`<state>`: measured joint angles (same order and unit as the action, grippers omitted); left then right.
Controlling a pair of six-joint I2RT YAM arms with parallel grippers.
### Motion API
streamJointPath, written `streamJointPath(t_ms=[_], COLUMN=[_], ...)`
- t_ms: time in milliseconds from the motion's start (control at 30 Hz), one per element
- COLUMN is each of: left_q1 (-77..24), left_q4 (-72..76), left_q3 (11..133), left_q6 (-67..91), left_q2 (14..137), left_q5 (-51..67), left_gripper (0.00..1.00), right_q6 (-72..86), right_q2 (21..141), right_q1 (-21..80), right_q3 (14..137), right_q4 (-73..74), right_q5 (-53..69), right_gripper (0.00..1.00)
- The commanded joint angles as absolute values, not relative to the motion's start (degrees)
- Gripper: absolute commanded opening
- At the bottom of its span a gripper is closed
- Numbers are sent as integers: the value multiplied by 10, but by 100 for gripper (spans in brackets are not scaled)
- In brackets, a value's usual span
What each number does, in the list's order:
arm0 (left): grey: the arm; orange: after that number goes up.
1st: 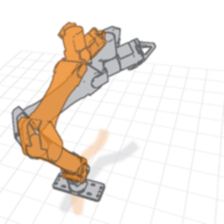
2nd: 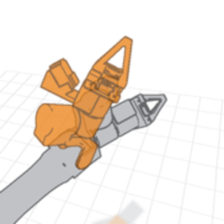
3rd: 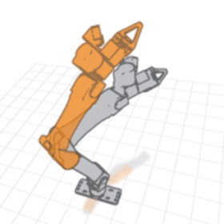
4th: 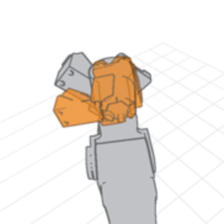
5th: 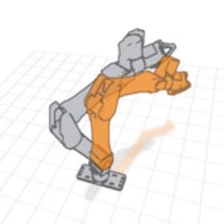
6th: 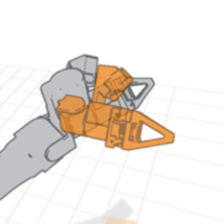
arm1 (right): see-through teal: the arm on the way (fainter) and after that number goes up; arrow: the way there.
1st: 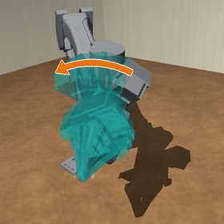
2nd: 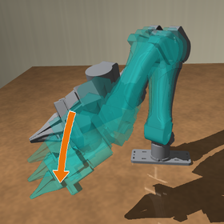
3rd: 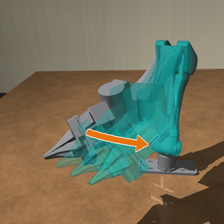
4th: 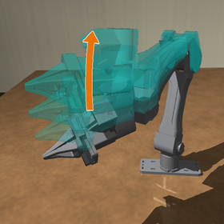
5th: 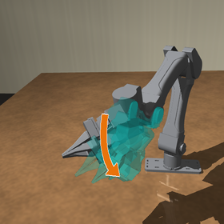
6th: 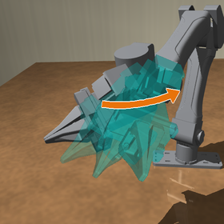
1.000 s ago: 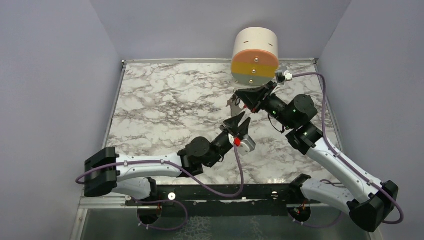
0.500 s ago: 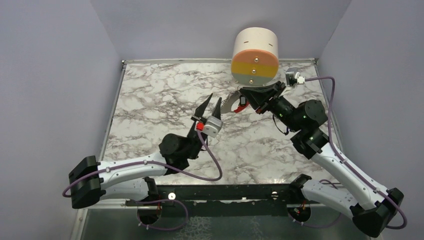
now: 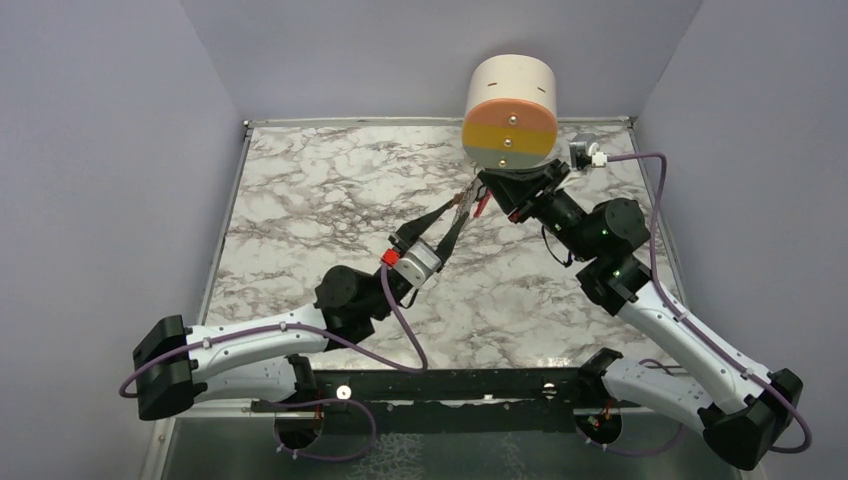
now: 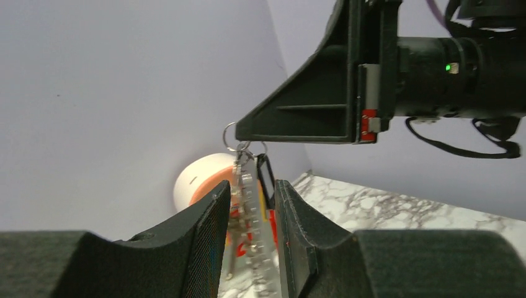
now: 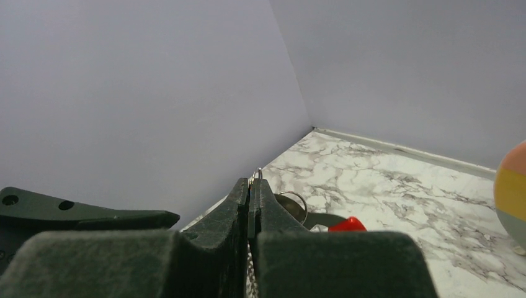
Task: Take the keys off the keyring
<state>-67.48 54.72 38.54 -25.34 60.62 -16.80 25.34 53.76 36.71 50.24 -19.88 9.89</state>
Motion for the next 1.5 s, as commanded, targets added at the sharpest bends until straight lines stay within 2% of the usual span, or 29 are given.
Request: streamJointPath(t_ms=[0, 300, 833, 1467], left_q1=[-683, -693, -696, -704], left_q4=[549, 577, 750, 816], left_q3=[403, 421, 381, 385], left_q6=[-204, -199, -291, -353], left_q2=[609, 649, 732, 771], left_q5=[-118, -100, -230, -232], left_gripper=[34, 33, 25, 24], right_q6=[246, 239, 201, 203], right_q2=[541, 553, 560, 557], right_q1=[373, 386, 430, 440], right_q3=[499, 499, 511, 508], right_q4=[-236, -245, -247, -244], right_q5=[77, 66, 28, 35], right_gripper=[2, 2, 2, 2])
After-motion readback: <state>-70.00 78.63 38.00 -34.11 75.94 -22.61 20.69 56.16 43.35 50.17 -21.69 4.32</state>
